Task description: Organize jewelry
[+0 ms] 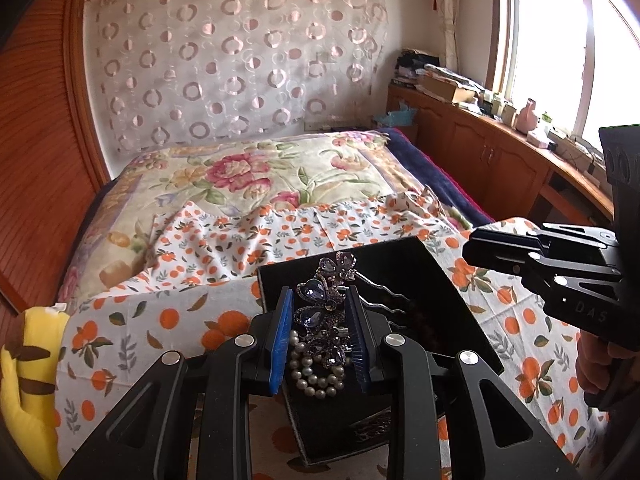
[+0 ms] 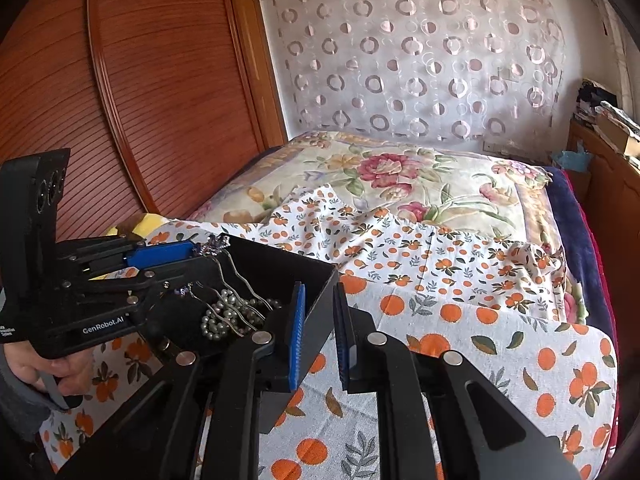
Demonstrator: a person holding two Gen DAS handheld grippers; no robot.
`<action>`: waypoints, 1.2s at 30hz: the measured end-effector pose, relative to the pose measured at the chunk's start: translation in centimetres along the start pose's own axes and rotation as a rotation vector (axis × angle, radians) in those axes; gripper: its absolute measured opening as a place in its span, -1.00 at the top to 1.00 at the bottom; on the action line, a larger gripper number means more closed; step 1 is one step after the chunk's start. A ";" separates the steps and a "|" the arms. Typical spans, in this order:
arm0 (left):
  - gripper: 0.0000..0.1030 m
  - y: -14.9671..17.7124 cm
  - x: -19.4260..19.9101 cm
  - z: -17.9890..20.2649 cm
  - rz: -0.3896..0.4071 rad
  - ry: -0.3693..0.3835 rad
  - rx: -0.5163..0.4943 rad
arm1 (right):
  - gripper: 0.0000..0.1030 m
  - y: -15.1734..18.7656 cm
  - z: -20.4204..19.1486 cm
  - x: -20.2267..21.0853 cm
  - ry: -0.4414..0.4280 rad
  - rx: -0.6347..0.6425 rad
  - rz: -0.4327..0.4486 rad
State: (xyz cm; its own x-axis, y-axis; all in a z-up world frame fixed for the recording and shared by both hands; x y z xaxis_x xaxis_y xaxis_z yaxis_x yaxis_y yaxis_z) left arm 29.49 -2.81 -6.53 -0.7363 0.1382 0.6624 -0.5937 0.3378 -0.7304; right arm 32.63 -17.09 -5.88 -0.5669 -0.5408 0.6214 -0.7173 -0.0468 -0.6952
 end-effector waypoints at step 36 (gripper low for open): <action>-0.23 10.2 9.2 3.9 -0.029 0.025 -0.050 | 0.69 8.8 -1.6 6.9 0.072 0.020 -0.038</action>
State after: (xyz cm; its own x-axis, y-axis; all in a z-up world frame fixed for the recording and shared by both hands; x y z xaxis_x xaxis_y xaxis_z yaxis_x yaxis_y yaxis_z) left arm 15.37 -1.75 -8.56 -0.7106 0.1503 0.6873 -0.5970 0.3880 -0.7021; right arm 21.77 -19.85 -7.12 -0.5675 -0.4761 0.6718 -0.7313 -0.0836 -0.6770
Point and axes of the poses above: each gripper's, at about its wrist camera, not at the fingertips, and x roughly against the way its jaws point, z to its right, y to its underside, the point moved 6 cm from there along -x, roughly the way its jaws point, and after that the axes turned 14 degrees about -x, right-handed, at the moved point
